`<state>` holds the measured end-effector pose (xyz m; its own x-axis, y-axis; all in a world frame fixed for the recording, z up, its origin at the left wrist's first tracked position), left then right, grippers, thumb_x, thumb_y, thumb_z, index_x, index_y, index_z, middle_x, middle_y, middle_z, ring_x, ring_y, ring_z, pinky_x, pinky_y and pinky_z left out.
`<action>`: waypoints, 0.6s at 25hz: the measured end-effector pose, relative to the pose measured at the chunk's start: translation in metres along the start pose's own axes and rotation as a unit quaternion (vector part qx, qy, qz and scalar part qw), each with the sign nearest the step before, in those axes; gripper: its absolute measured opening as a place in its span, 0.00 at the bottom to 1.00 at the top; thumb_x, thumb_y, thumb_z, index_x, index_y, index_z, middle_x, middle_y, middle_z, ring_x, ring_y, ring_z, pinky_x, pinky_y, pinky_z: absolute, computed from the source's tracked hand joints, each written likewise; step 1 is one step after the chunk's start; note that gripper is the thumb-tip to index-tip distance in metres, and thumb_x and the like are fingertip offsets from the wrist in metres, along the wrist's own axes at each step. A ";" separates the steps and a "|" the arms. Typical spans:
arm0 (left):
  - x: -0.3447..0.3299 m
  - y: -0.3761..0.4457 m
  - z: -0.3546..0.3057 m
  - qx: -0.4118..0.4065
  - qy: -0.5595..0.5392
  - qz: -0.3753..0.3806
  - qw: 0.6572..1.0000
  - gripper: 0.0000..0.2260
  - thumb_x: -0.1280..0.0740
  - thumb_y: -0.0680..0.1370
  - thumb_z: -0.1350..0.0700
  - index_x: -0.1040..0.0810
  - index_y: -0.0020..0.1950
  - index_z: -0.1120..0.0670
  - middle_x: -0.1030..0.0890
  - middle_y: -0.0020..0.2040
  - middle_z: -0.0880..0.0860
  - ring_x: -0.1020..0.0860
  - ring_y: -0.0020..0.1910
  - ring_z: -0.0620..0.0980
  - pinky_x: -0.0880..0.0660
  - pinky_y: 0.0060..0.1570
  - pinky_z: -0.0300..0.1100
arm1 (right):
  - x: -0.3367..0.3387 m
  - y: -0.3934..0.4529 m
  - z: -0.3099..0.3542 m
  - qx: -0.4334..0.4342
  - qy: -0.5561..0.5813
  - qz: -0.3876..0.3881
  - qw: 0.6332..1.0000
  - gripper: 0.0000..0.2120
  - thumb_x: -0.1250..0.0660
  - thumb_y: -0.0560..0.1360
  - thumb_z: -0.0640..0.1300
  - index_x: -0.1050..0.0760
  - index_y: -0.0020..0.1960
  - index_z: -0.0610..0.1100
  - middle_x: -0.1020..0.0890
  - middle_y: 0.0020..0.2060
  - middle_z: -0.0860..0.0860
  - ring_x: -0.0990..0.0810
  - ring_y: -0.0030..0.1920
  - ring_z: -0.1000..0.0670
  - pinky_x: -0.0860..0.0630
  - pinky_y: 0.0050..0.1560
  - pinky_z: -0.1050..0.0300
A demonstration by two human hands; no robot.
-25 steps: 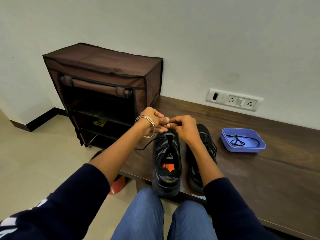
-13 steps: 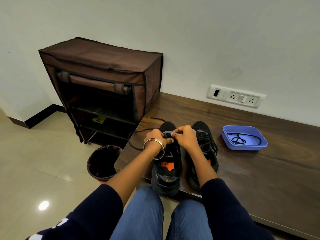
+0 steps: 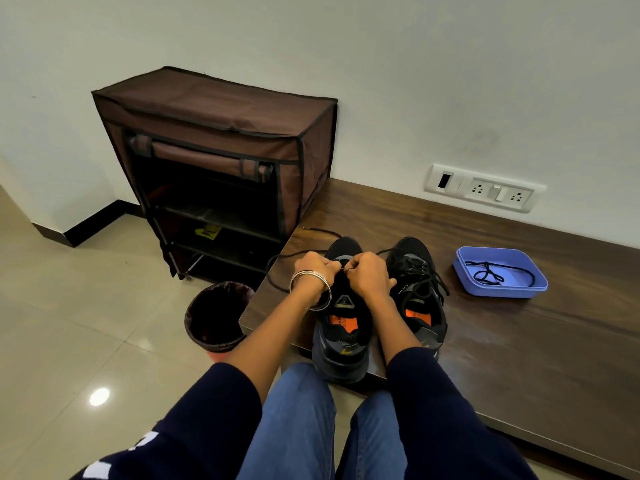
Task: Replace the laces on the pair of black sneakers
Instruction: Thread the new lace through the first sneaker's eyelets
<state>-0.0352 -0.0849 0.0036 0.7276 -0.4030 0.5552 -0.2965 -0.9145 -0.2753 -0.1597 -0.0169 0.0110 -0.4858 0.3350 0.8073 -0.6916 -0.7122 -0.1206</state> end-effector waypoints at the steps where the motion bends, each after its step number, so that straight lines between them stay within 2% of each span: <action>1: 0.001 0.000 0.001 0.003 -0.007 0.001 1.000 0.12 0.33 0.75 0.52 0.16 0.47 0.60 0.17 0.51 0.59 0.20 0.50 0.57 0.25 0.44 0.42 | -0.003 -0.001 0.001 -0.002 0.008 -0.001 1.000 0.13 0.36 0.74 0.40 0.25 0.33 0.50 0.19 0.48 0.47 0.24 0.56 0.42 0.36 0.62 0.33; 5: 0.002 0.001 0.003 0.002 -0.020 0.011 1.000 0.13 0.33 0.77 0.53 0.17 0.49 0.61 0.17 0.52 0.59 0.20 0.52 0.57 0.26 0.44 0.42 | -0.012 -0.006 -0.004 -0.014 0.027 -0.008 1.000 0.09 0.37 0.76 0.42 0.20 0.42 0.53 0.22 0.55 0.47 0.31 0.63 0.42 0.40 0.62 0.30; 8: 0.002 0.002 0.003 -0.002 -0.018 0.021 1.000 0.11 0.33 0.77 0.52 0.16 0.51 0.58 0.18 0.51 0.57 0.20 0.51 0.55 0.24 0.47 0.43 | -0.016 -0.008 -0.005 -0.015 0.021 -0.004 1.000 0.07 0.39 0.78 0.45 0.23 0.47 0.54 0.27 0.58 0.47 0.35 0.65 0.41 0.41 0.62 0.29; 11: 0.002 0.005 0.005 0.000 -0.024 0.029 0.999 0.10 0.32 0.76 0.52 0.15 0.47 0.57 0.18 0.46 0.56 0.21 0.45 0.53 0.25 0.44 0.42 | -0.018 -0.008 -0.005 -0.020 0.012 -0.006 1.000 0.05 0.39 0.79 0.47 0.25 0.49 0.53 0.29 0.60 0.47 0.37 0.66 0.41 0.42 0.63 0.29; 15: 0.001 0.008 0.008 0.003 -0.036 0.035 0.999 0.10 0.31 0.75 0.52 0.15 0.42 0.57 0.18 0.43 0.56 0.21 0.43 0.53 0.24 0.44 0.43 | -0.019 -0.009 -0.007 -0.010 0.031 -0.009 0.999 0.04 0.39 0.79 0.48 0.26 0.48 0.54 0.29 0.59 0.47 0.38 0.66 0.41 0.43 0.63 0.30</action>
<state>-0.0319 -0.0924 -0.0045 0.7483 -0.4620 0.4760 -0.3441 -0.8838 -0.3169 -0.1476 -0.0126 -0.0072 -0.5053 0.3862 0.7717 -0.7106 -0.6936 -0.1181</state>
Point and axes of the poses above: each hand's wrist, its own y-axis towards the middle knuckle, its own x-axis out of the back of the hand, z = x × y, the point moved 8 cm from there along y, towards the middle knuckle
